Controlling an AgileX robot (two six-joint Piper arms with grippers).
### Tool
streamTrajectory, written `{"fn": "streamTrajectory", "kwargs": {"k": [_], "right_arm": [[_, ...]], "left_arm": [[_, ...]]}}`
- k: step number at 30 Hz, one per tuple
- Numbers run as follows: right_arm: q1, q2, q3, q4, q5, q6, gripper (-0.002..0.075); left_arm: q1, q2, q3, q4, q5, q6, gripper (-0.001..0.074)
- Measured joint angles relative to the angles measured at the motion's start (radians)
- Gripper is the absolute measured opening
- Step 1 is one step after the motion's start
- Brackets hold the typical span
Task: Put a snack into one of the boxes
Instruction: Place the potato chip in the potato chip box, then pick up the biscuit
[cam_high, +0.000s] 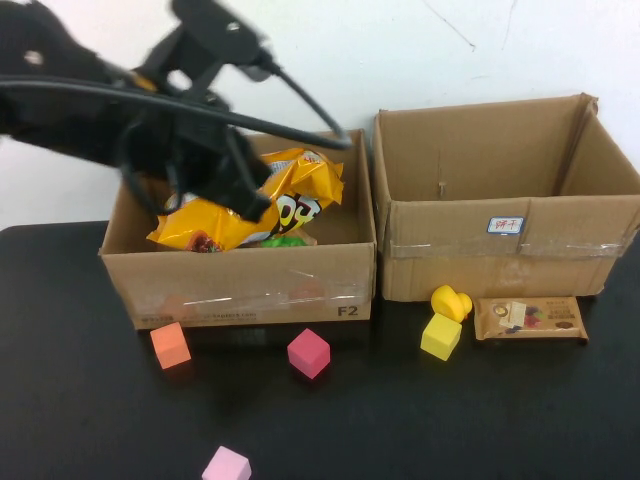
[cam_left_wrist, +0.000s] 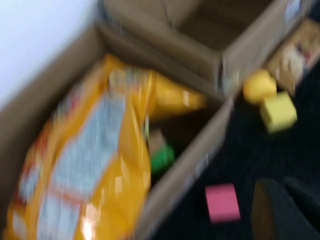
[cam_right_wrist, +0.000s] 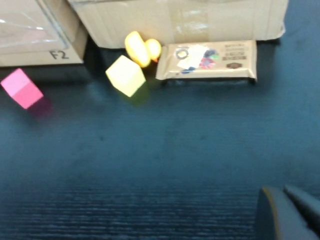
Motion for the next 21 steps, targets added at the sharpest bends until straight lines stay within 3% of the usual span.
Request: {"fn": "streamTrajectory", "kwargs": {"k": [4, 9, 17, 21], "right_arm": [[0.000, 0.000, 0.024, 0.045, -0.041, -0.058, 0.0000], [0.000, 0.012, 0.028, 0.060, -0.092, -0.094, 0.0055], [0.000, 0.187, -0.054, 0.147, -0.052, -0.222, 0.0342], [0.000, 0.333, -0.123, 0.165, -0.091, -0.242, 0.0386]], "left_arm": [[0.000, -0.079, 0.054, 0.092, 0.065, -0.143, 0.0001], [0.000, -0.196, 0.279, 0.099, 0.000, -0.202, -0.0001], [0.000, -0.382, 0.682, 0.057, -0.183, -0.237, -0.0001], [0.000, -0.451, 0.786, 0.051, -0.211, -0.238, -0.0001]]}}
